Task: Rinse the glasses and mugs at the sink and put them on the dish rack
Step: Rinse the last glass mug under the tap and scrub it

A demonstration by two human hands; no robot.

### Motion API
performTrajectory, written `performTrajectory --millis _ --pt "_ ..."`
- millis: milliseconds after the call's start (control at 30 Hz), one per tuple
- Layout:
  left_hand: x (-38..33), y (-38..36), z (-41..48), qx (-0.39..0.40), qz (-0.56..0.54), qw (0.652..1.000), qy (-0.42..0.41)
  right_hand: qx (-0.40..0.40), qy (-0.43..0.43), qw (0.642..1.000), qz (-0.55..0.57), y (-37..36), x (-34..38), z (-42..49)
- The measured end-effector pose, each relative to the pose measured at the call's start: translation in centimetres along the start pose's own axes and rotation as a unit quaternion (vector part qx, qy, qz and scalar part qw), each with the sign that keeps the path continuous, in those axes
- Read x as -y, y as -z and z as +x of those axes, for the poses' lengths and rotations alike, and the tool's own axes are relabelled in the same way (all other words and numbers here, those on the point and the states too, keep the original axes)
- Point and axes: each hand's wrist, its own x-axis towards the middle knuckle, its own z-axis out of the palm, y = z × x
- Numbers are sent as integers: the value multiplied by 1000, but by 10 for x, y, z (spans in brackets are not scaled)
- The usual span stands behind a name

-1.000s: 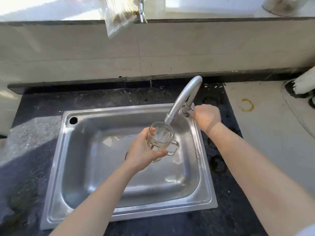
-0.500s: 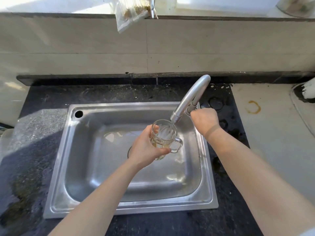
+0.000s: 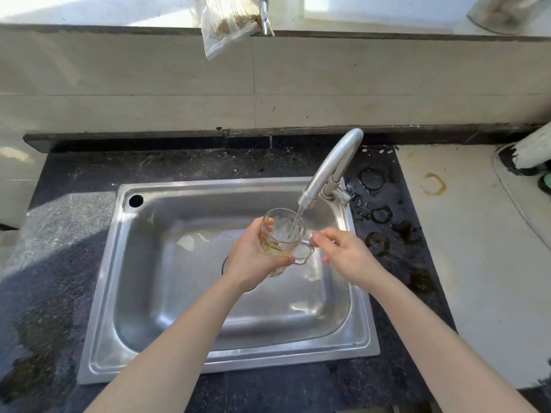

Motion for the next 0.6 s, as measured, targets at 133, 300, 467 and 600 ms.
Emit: performTrajectory --millis 133,300,467,600 --pt "4 -5 -3 37 -1 999 -17 38 -2 999 24 -7 -7 -3" --pt "18 8 -7 70 -38 997 11 125 -19 991 34 -23 -16 -6" --pt "-1 16 11 111 -63 991 -29 20 8 997 80 -27 -5 0" --pt "1 23 16 166 -41 985 -20 68 6 995 67 -25 -7 -1"
